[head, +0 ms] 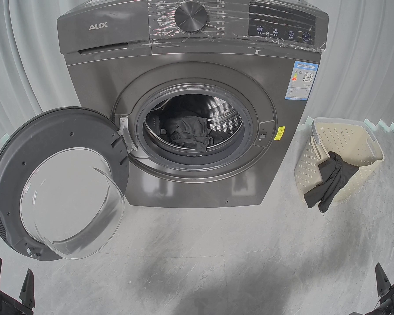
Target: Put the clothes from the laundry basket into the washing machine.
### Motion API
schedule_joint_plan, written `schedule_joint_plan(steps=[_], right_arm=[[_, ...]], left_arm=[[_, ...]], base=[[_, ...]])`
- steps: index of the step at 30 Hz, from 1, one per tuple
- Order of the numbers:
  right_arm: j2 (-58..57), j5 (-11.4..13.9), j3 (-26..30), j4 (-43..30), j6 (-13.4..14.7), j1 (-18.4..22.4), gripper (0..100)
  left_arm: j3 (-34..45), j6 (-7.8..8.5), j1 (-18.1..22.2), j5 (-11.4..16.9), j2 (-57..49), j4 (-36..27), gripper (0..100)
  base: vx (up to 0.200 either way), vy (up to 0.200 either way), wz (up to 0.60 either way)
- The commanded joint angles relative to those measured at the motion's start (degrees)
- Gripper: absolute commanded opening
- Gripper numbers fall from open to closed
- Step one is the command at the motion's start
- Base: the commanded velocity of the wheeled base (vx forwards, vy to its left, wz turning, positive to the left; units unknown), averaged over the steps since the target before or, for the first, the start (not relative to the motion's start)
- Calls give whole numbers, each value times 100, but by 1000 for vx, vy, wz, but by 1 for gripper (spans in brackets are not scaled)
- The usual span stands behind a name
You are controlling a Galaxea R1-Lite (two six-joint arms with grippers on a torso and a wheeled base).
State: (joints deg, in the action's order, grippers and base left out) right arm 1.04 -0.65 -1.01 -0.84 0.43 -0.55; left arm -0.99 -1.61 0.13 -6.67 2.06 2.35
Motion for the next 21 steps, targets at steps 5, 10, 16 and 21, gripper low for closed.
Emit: schedule_joint_plan(steps=[5, 10, 16, 21], right_arm=[[-104, 29, 84, 14, -60, 11, 100], [-104, 29, 84, 14, -51, 11, 100], [-104, 29, 84, 14, -51, 11, 100], [-104, 29, 84, 14, -51, 11, 100]], left_arm=[[90, -6, -31, 737, -188, -226, 100], [90, -76, -31, 649, -180, -235, 100], [90, -85, -31, 649, -180, -235, 100], [90, -85, -31, 649, -188, -235, 100]], base=[[0, 0, 0], [0, 0, 0], [0, -200, 0], [0, -200, 0]])
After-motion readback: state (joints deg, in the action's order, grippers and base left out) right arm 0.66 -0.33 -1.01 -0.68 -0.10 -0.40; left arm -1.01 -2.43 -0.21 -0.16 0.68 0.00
